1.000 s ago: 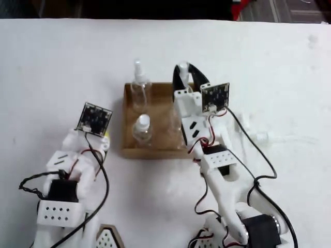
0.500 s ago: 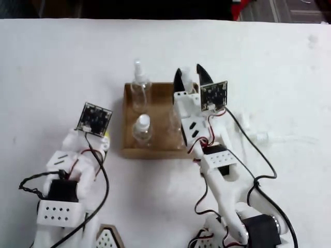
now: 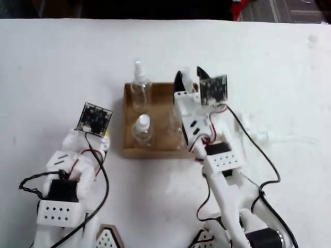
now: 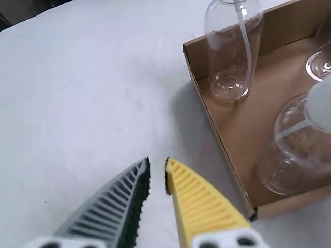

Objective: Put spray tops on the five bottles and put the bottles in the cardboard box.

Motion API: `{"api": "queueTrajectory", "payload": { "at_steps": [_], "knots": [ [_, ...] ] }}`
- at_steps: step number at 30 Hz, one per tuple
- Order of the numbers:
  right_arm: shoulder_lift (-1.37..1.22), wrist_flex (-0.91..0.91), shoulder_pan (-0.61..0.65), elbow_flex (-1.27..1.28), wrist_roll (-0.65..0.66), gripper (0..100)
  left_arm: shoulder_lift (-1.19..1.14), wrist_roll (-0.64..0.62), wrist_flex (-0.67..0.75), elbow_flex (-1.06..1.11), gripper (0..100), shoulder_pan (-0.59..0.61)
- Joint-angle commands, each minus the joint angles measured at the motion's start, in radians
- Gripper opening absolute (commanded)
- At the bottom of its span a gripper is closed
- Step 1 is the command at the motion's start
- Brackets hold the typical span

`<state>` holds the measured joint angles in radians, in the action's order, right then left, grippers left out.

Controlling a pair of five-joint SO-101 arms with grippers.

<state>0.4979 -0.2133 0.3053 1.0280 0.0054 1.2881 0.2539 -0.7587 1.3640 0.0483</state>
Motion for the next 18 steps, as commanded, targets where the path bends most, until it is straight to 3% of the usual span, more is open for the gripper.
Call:
{"api": "queueTrajectory", "payload": {
  "at_steps": [1,4,6,18],
  "knots": [
    [0.038,0.312,-0.002,-0.193,-0.114,15.5,0.016,0.012,0.023,-0.005,8,0.01],
    [0.038,0.541,-0.002,-0.328,-0.215,15.5,0.016,0.012,0.023,-0.005,8,0.01],
    [0.036,0.601,-0.002,-0.382,-0.224,15.5,0.016,0.012,0.023,-0.005,8,0.01],
    [-0.105,0.61,-0.004,-0.473,-0.204,15.5,0.016,0.012,0.023,-0.005,8,0.01]
  ]
}}
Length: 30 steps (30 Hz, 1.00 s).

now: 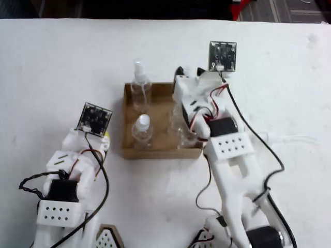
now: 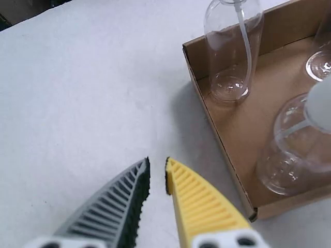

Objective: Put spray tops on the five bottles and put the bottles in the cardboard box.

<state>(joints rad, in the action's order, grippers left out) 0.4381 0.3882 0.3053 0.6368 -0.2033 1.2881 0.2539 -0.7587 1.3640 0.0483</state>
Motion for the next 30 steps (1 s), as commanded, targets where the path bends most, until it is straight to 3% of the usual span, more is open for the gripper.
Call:
{"api": "queueTrajectory", "payload": {
  "at_steps": [1,9,14,16,30],
  "knots": [
    [-0.07,0.01,-0.005,-0.098,0.005,15.5,0.016,0.012,0.023,-0.005,8,0.01],
    [-0.131,0.01,-0.012,-0.127,0.005,14.7,0.016,0.012,0.023,-0.005,8,0.01],
    [-0.13,0.01,-0.013,-0.124,0.005,0.9,0.016,0.012,0.023,-0.005,8,0.01],
    [-0.124,0.012,-0.013,-0.123,0.005,4.2,0.016,0.012,0.023,-0.005,8,0.01],
    [-0.122,0.001,-0.056,-0.114,0.006,1.5,0.016,0.012,0.023,-0.005,8,0.01]
  ]
}}
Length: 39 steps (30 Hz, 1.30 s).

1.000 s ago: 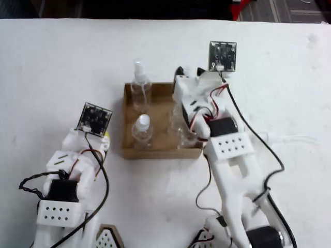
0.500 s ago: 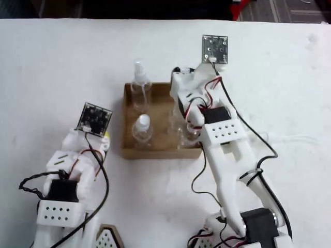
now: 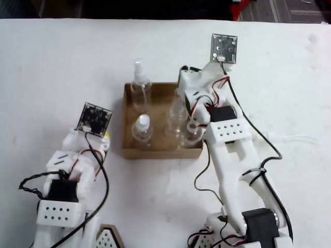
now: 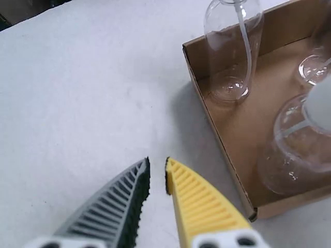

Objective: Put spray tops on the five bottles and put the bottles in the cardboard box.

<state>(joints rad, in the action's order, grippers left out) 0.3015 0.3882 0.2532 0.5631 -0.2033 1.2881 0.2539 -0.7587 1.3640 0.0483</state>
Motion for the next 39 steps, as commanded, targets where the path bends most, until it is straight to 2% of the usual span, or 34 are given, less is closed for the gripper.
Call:
{"api": "queueTrajectory", "payload": {
  "at_steps": [1,8,13,20,25,39],
  "knots": [
    [0.015,-0.007,-0.001,-0.034,0.008,1.5,0.016,0.012,0.023,-0.005,8,0.01],
    [0.016,-0.22,0.045,0.118,0.186,1.5,0.016,0.012,0.023,-0.005,8,0.01],
    [0.016,-0.326,0.051,0.181,0.187,1.5,0.016,0.012,0.023,-0.005,8,0.01],
    [0.021,-0.334,0.054,0.21,0.184,1.5,0.016,0.012,0.023,-0.005,8,0.01],
    [0.116,-0.325,0.048,0.226,0.091,1.5,0.016,0.012,0.023,-0.005,8,0.01],
    [0.177,-0.335,0.047,0.276,0.089,1.5,0.016,0.012,0.023,-0.005,8,0.01]
  ]
}}
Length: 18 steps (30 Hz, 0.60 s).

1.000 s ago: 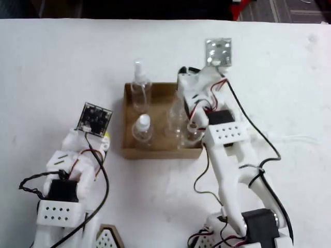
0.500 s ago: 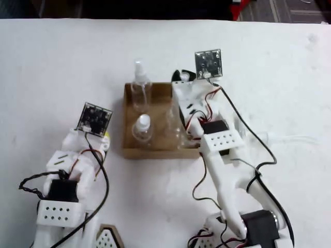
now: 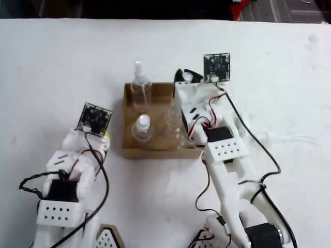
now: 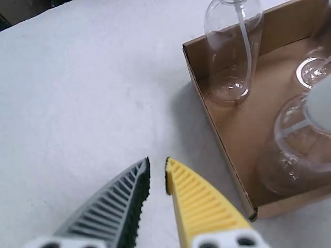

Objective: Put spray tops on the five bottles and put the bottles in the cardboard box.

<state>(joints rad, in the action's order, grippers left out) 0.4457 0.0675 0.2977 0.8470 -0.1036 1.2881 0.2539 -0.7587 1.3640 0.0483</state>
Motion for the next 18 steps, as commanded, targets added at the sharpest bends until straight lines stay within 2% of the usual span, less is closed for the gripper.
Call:
{"api": "queueTrajectory", "payload": {
  "at_steps": [1,10,13,18],
  "knots": [
    [0.033,-0.022,0.002,-0.008,-0.009,1.5,0.016,0.012,0.023,-0.005,8,0.01],
    [0.031,-0.203,0.002,0.084,0.0,1.5,0.016,0.012,0.023,-0.005,8,0.01],
    [0.031,-0.231,0.008,0.1,0.064,1.5,0.016,0.012,0.023,-0.005,8,0.01],
    [0.031,-0.234,0.008,0.104,0.064,1.5,0.016,0.012,0.023,-0.005,8,0.01]
  ]
}}
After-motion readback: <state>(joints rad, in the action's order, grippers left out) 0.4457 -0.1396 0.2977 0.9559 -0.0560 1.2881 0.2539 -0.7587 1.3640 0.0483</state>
